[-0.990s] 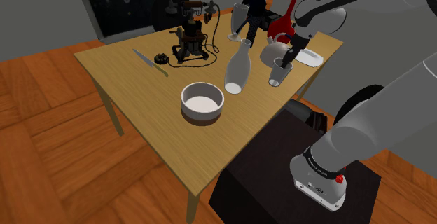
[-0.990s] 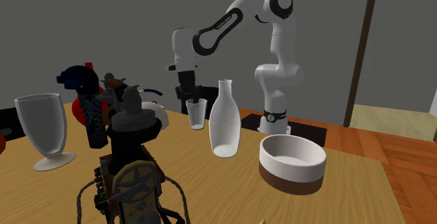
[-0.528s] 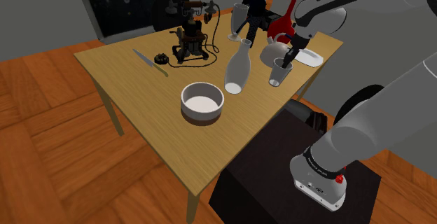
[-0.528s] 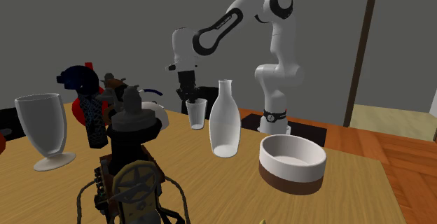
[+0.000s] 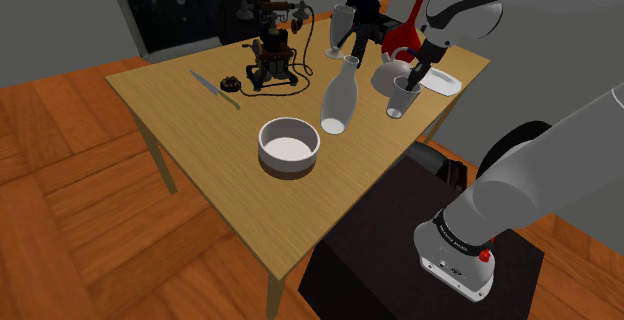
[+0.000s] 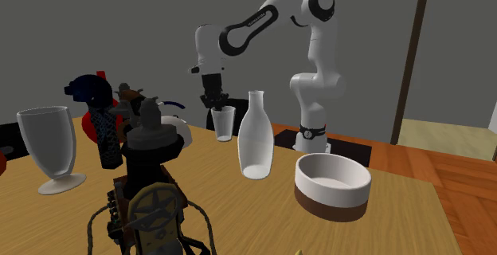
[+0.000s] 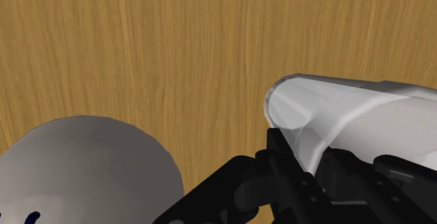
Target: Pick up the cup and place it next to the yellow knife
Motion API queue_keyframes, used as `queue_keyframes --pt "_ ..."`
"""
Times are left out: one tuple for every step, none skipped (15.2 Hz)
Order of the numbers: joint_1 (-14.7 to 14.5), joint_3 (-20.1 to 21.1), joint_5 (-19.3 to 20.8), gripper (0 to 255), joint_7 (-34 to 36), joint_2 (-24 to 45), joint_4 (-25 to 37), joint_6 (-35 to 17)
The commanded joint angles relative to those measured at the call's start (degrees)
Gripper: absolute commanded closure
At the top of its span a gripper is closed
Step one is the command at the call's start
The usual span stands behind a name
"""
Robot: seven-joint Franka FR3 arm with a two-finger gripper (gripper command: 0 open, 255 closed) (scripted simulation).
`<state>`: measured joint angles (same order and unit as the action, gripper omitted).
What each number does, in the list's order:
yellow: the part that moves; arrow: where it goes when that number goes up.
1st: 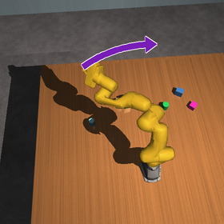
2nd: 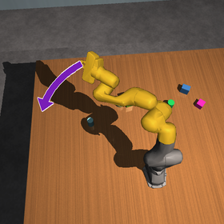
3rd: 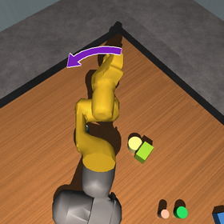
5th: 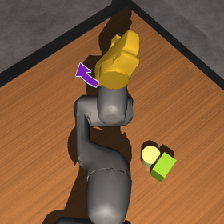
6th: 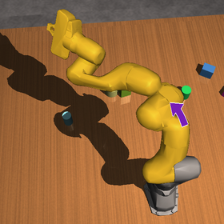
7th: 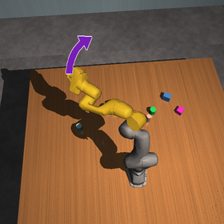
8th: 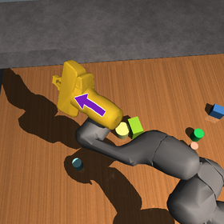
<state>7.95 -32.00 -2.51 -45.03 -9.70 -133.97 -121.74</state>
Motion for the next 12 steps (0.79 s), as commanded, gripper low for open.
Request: queue_keyframes --pt "0.1 0.2 0.5 255 0.6 -0.9 0.8 1.6" --pt "0.1 0.3 0.8 255 0.8 -1.3 1.3 2.4" --pt "0.1 0.5 1.0 255 1.1 -1.7 1.7 3.1" --pt "0.2 0.6 1.2 255 1.3 -2.1 2.2 3.9" --pt "0.2 0.7 1.4 255 1.6 -2.4 2.6 4.7" --pt "0.2 0.8 1.5 255 1.8 -2.8 3.1 5.5" --pt "0.3 0.9 1.7 255 2.0 -3.1 3.6 6.3" --pt "0.3 1.0 1.8 255 2.2 -3.4 4.1 7.1" --pt "0.3 1.1 2.0 255 2.4 -3.7 4.7 7.8" --pt "0.3 1.2 2.1 255 2.6 -4.0 5.2 8.6" --pt "0.3 1.3 2.2 255 2.7 -4.3 5.8 9.4" --pt "0.3 1.4 2.3 255 2.9 -4.5 6.3 10.2"
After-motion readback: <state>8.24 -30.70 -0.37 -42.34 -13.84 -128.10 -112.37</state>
